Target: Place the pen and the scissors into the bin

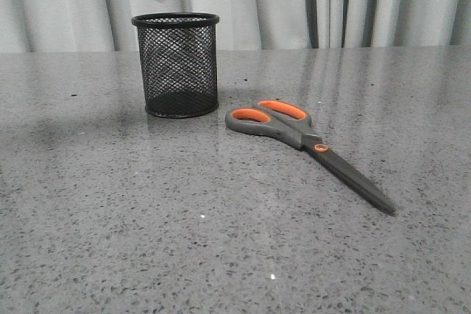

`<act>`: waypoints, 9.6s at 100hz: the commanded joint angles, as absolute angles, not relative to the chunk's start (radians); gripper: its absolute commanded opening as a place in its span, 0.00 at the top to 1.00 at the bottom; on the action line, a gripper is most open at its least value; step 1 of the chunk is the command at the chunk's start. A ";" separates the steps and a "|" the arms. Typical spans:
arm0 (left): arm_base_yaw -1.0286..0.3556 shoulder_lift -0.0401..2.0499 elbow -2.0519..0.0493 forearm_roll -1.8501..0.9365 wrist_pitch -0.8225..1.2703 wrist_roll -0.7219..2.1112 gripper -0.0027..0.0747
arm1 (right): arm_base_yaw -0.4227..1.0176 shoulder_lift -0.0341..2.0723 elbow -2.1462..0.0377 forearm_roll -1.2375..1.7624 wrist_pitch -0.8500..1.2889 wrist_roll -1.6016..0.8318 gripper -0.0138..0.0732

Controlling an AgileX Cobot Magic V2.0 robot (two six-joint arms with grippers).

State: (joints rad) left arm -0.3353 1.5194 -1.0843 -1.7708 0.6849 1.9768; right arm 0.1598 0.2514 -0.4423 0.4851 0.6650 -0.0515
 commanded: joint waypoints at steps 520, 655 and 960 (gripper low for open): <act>-0.362 0.332 -0.920 -0.880 0.696 0.903 0.86 | 0.542 1.445 -1.146 0.082 -0.465 -0.022 0.91; -0.362 0.332 -0.879 -0.882 0.728 0.903 0.86 | 0.630 1.734 -1.136 0.010 -0.545 -0.022 0.91; -0.362 0.182 -0.371 -1.082 0.357 0.798 0.99 | 0.656 -0.029 -0.475 -0.124 0.422 -0.022 0.92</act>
